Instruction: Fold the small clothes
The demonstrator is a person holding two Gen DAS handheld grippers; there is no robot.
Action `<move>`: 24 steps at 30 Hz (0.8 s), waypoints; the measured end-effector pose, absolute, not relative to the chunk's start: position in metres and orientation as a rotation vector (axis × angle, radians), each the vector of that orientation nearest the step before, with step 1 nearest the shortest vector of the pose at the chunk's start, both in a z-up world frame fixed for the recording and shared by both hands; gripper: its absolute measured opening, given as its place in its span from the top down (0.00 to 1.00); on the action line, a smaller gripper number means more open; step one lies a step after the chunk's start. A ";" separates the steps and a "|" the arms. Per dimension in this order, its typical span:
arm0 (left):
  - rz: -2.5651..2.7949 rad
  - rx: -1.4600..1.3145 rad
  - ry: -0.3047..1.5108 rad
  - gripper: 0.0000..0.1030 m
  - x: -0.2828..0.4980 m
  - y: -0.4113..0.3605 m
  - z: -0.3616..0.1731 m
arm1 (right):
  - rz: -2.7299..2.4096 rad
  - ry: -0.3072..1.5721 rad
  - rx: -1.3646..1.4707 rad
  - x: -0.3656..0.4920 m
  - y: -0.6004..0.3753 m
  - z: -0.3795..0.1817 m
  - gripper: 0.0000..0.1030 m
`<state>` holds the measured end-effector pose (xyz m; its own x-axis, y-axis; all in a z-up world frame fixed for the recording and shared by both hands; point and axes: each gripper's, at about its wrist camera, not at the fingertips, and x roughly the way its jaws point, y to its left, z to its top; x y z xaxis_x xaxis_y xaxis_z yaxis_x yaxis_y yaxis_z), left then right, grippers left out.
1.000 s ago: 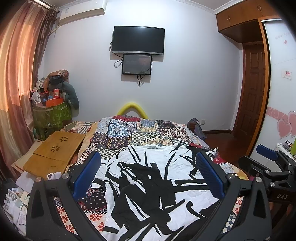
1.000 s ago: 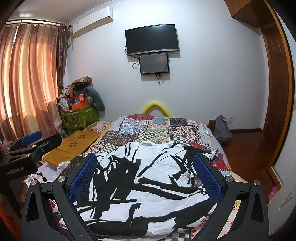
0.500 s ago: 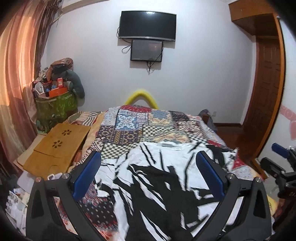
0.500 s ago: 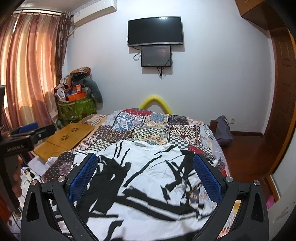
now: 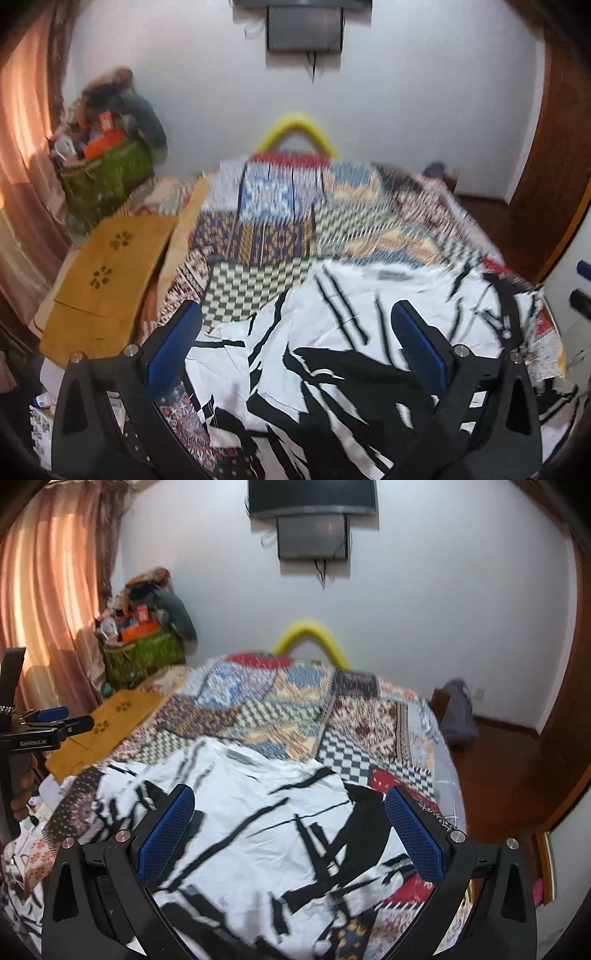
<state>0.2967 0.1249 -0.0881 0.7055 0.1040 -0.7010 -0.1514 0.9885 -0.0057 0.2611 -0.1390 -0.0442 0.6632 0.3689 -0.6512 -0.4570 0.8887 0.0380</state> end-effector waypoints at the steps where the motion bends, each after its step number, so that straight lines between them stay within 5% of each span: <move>1: 0.146 -0.066 0.810 0.00 0.309 0.131 -0.099 | 0.469 0.730 -0.136 0.271 -0.141 -0.049 0.00; 6: 0.201 -0.055 0.940 0.01 0.353 0.157 -0.153 | 0.471 0.889 -0.186 0.323 -0.145 -0.090 0.06; 11: 0.198 -0.140 1.103 0.26 0.384 0.185 -0.215 | 0.458 1.006 -0.216 0.361 -0.145 -0.133 0.12; 15: 0.125 -0.186 1.177 0.31 0.392 0.187 -0.247 | 0.453 1.086 -0.211 0.388 -0.143 -0.161 0.22; 21: 0.038 -0.217 1.209 0.65 0.396 0.176 -0.258 | 0.435 1.054 -0.269 0.394 -0.135 -0.177 0.51; 23: 0.027 -0.226 1.217 0.80 0.401 0.171 -0.258 | 0.446 1.056 -0.269 0.396 -0.133 -0.176 0.83; 24: 0.034 -0.217 1.223 0.81 0.403 0.167 -0.258 | 0.435 1.061 -0.279 0.399 -0.131 -0.175 0.85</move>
